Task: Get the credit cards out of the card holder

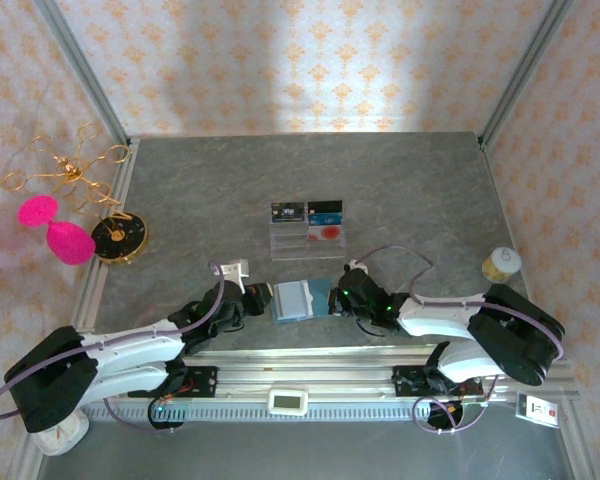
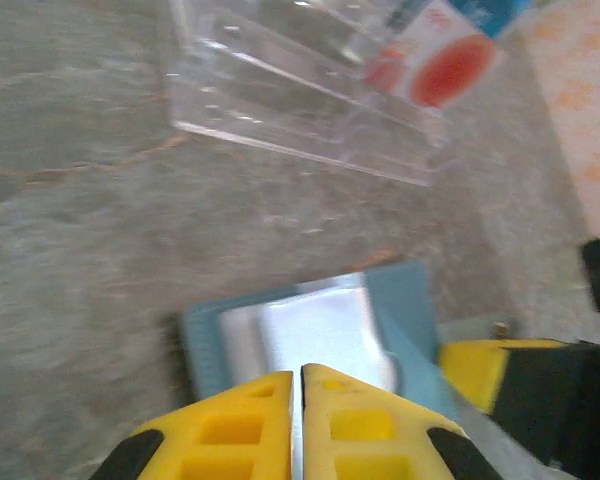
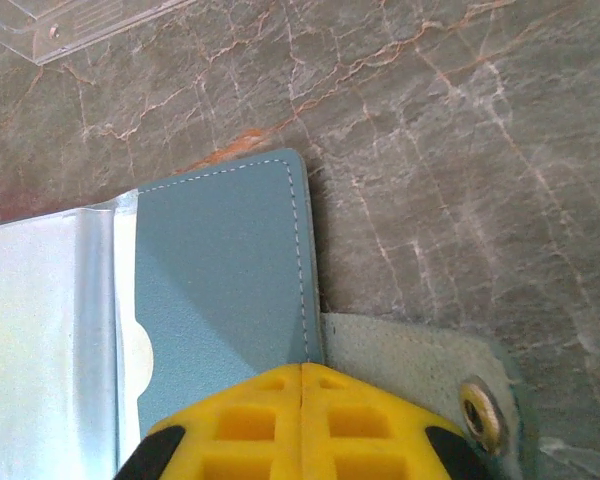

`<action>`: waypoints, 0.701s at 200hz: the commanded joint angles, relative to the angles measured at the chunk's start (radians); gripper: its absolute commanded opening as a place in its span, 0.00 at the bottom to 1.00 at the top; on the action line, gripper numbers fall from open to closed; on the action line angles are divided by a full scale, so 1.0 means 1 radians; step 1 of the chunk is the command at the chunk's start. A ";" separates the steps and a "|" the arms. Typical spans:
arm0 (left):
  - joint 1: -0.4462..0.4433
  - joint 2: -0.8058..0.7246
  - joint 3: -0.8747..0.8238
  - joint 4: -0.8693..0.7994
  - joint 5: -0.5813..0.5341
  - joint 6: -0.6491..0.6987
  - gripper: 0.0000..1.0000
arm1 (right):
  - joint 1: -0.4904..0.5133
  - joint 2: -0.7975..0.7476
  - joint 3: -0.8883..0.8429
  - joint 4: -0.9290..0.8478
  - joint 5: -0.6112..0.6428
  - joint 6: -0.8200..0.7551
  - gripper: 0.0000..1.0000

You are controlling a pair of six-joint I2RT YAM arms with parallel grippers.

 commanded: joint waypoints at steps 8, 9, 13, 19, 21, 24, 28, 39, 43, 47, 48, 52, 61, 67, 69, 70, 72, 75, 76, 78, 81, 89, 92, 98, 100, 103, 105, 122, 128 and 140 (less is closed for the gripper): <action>0.012 0.030 -0.005 -0.117 -0.045 0.032 0.10 | -0.002 0.022 0.019 -0.048 0.038 -0.008 0.00; 0.012 0.033 -0.003 -0.117 -0.045 0.032 0.10 | -0.002 0.023 0.019 -0.048 0.038 -0.007 0.00; 0.011 0.047 0.002 -0.119 -0.041 0.034 0.10 | -0.002 0.023 0.020 -0.048 0.038 -0.006 0.00; 0.011 0.073 0.014 -0.123 -0.036 0.040 0.10 | -0.002 0.024 0.020 -0.050 0.040 -0.004 0.00; 0.011 0.081 0.018 -0.124 -0.032 0.041 0.10 | -0.002 0.024 0.019 -0.050 0.042 -0.003 0.00; 0.011 0.094 0.022 -0.123 -0.027 0.045 0.10 | -0.002 0.024 0.018 -0.050 0.043 -0.003 0.00; 0.012 0.111 0.027 -0.121 -0.021 0.049 0.10 | -0.002 0.025 0.018 -0.053 0.043 -0.002 0.00; 0.011 0.153 0.035 -0.102 -0.002 0.059 0.10 | -0.003 0.019 0.012 -0.052 0.048 0.003 0.00; 0.011 0.167 0.035 -0.091 0.005 0.060 0.09 | -0.002 0.017 0.010 -0.054 0.051 0.005 0.00; 0.012 0.179 0.035 -0.080 0.011 0.060 0.09 | -0.002 0.014 0.006 -0.054 0.053 0.007 0.00; 0.011 0.182 0.035 -0.078 0.012 0.060 0.09 | -0.002 0.014 0.006 -0.054 0.054 0.009 0.00; 0.011 0.194 0.037 -0.067 0.021 0.062 0.09 | -0.002 0.011 0.003 -0.053 0.056 0.010 0.00; 0.012 0.222 0.044 -0.049 0.037 0.065 0.08 | -0.002 0.006 -0.003 -0.052 0.060 0.014 0.00; 0.011 0.236 0.048 -0.038 0.048 0.065 0.08 | -0.002 0.002 -0.006 -0.052 0.059 0.016 0.00; 0.011 0.241 0.049 -0.033 0.052 0.065 0.07 | -0.002 0.001 -0.007 -0.050 0.058 0.015 0.00; 0.011 0.242 0.048 -0.029 0.055 0.065 0.07 | -0.002 0.000 -0.008 -0.048 0.058 0.015 0.00; 0.011 0.245 0.048 -0.022 0.060 0.065 0.07 | -0.002 0.000 -0.009 -0.048 0.056 0.015 0.00; 0.010 0.250 0.046 -0.009 0.068 0.064 0.07 | -0.002 -0.001 -0.011 -0.046 0.055 0.015 0.00; 0.010 0.250 0.047 -0.004 0.070 0.063 0.07 | -0.002 -0.001 -0.011 -0.045 0.055 0.015 0.00; 0.010 0.252 0.045 0.004 0.075 0.062 0.07 | -0.002 -0.003 -0.012 -0.044 0.055 0.017 0.00; 0.009 0.253 0.043 0.018 0.083 0.059 0.08 | -0.002 -0.004 -0.012 -0.044 0.054 0.017 0.00; 0.007 0.252 0.036 0.057 0.099 0.052 0.11 | -0.002 -0.007 -0.014 -0.043 0.052 0.017 0.00; 0.007 0.252 0.034 0.068 0.105 0.051 0.12 | -0.003 -0.009 -0.014 -0.043 0.053 0.017 0.00; 0.004 0.251 0.035 0.080 0.110 0.047 0.13 | -0.002 -0.011 -0.015 -0.042 0.054 0.017 0.00; 0.004 0.250 0.035 0.081 0.112 0.047 0.13 | -0.002 -0.012 -0.015 -0.042 0.052 0.017 0.00; 0.002 0.249 0.037 0.085 0.115 0.045 0.13 | -0.002 -0.014 -0.015 -0.041 0.053 0.017 0.00; 0.002 0.248 0.037 0.087 0.115 0.045 0.13 | -0.002 -0.015 -0.016 -0.040 0.053 0.016 0.00; 0.002 0.228 0.022 0.137 0.139 0.033 0.14 | -0.002 -0.023 -0.015 -0.035 0.043 0.014 0.00; 0.002 0.219 0.013 0.164 0.149 0.028 0.15 | -0.002 -0.024 -0.015 -0.030 0.037 0.011 0.00; 0.003 0.210 0.001 0.196 0.156 0.016 0.16 | -0.002 -0.024 -0.014 -0.020 0.030 0.006 0.00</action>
